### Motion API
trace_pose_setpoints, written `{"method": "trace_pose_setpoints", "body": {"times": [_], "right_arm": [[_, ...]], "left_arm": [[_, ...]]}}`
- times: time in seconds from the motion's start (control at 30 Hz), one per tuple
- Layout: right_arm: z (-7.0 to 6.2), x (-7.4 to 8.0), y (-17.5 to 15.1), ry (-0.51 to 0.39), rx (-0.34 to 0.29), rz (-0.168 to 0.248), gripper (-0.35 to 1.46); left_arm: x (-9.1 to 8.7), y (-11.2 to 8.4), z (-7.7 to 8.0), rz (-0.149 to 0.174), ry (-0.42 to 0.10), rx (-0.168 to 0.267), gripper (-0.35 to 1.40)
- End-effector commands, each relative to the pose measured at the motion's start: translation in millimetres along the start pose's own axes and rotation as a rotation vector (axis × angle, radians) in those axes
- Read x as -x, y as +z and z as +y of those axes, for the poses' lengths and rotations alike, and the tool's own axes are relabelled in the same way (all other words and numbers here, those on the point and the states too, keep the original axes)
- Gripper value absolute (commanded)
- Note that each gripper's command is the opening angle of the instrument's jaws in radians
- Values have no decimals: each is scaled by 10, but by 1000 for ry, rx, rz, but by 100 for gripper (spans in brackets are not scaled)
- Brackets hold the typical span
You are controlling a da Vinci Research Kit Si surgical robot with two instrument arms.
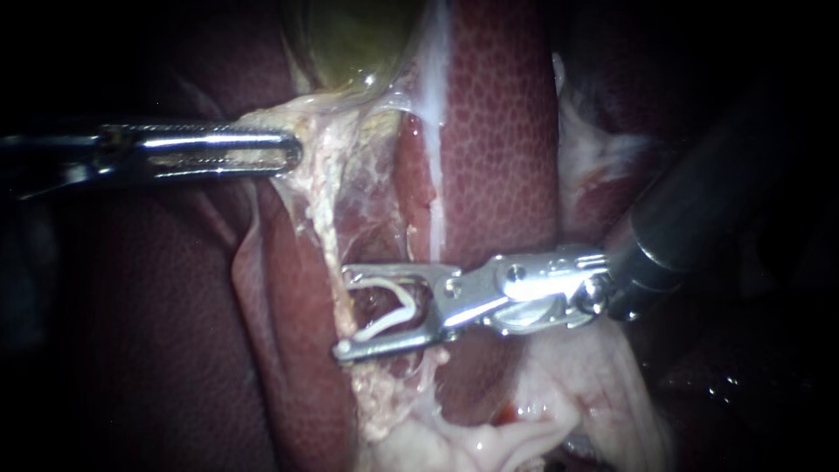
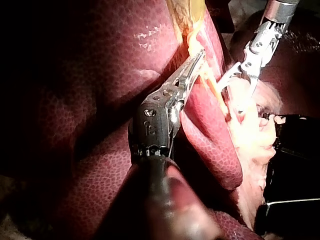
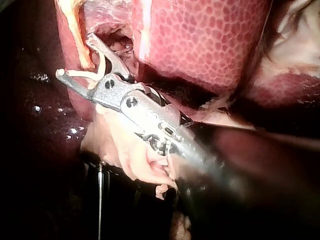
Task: Clipping first clip left tube
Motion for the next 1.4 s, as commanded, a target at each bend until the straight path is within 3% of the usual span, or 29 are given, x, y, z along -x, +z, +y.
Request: {"method": "trace_pose_setpoints", "body": {"times": [0.03,0.33,0.93,1.4], "right_arm": [[0,1,1,5,-3,1,60],[-1,4,4,41,-52,4,59],[-13,26,31,118,-174,11,57],[-10,28,42,148,-183,50,56]], "left_arm": [[0,0,0,0,0,0,-35],[-1,0,1,0,0,0,-35],[-1,2,3,0,0,0,-35],[-2,4,2,0,1,2,-35]]}}
